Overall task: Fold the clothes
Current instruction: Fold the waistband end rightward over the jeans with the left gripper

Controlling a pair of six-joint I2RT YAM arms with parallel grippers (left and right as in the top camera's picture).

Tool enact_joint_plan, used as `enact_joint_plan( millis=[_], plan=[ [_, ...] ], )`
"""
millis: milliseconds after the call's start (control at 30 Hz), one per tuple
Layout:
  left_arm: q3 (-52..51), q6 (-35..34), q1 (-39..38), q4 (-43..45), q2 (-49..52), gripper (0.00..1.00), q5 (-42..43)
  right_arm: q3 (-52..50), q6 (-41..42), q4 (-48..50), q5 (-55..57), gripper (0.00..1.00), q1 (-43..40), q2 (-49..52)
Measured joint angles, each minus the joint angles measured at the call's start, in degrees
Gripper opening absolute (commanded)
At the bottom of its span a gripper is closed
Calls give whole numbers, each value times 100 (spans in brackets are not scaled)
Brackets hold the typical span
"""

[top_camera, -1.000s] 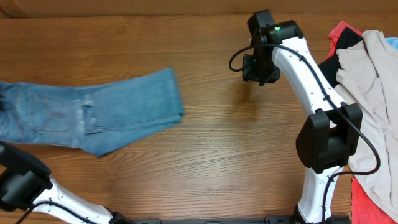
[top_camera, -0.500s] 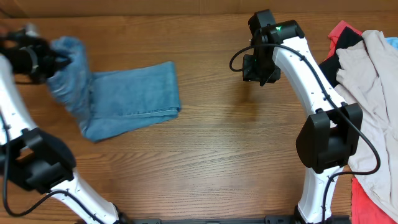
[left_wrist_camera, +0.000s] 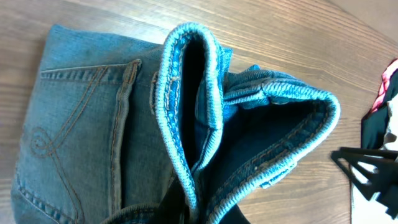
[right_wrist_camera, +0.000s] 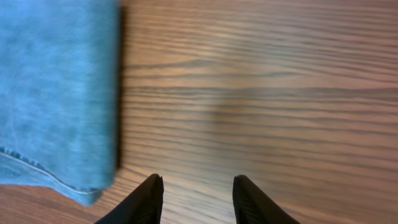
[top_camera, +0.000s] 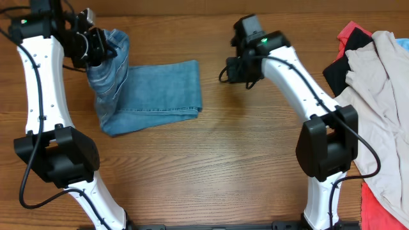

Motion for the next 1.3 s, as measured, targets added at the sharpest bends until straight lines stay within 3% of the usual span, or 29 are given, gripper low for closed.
enact_joint_plan(
  millis=[467, 900, 1300],
  plan=[
    [0, -238, -66, 125, -2, 4, -42, -1554, -2, 2175, -68, 39, 796, 0],
    [0, -243, -105, 293, -2, 4, 98, -1611, 0, 2612, -341, 39, 964, 382],
    [0, -459, -258, 562, -2, 6, 929, -1611, 0, 2658, -339, 38, 1176, 490]
  ],
)
